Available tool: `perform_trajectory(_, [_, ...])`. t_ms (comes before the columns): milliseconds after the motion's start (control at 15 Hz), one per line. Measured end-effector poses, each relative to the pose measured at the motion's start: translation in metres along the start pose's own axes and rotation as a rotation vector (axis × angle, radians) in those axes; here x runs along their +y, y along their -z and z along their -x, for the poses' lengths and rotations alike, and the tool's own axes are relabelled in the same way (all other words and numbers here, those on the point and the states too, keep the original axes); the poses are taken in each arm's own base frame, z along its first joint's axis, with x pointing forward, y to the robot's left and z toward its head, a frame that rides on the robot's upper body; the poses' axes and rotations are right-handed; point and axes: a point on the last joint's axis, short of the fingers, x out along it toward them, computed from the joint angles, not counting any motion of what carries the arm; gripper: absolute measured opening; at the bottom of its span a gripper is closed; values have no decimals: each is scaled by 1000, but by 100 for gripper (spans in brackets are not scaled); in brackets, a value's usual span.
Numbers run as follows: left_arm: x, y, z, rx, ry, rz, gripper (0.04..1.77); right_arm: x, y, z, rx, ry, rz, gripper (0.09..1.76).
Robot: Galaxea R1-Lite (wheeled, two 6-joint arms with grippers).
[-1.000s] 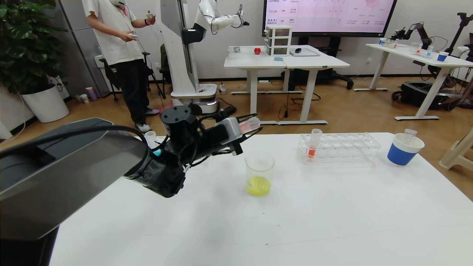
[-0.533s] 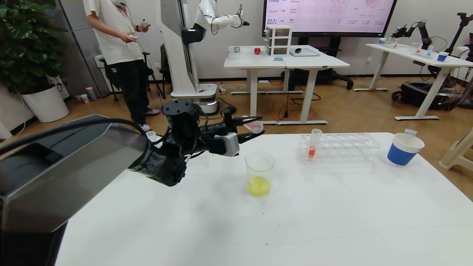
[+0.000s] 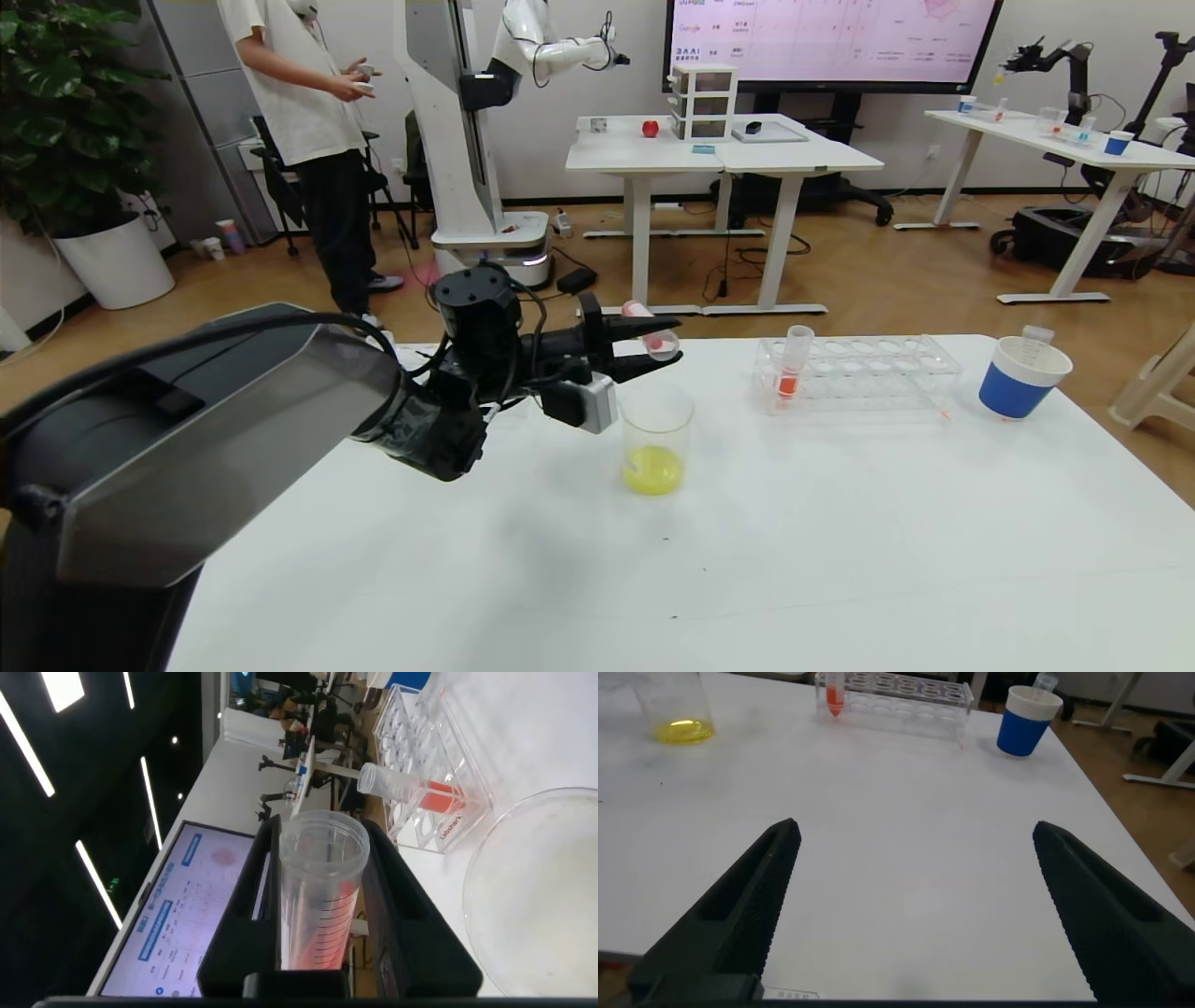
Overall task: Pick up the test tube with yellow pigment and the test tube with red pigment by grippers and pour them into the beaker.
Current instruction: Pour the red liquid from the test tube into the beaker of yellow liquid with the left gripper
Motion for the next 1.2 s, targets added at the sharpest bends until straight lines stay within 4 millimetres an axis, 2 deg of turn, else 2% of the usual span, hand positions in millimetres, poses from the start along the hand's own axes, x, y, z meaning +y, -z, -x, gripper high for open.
perform_trajectory(1200, [-12,5,3,11,16,-217,53,0,0,0,0,0,0,174])
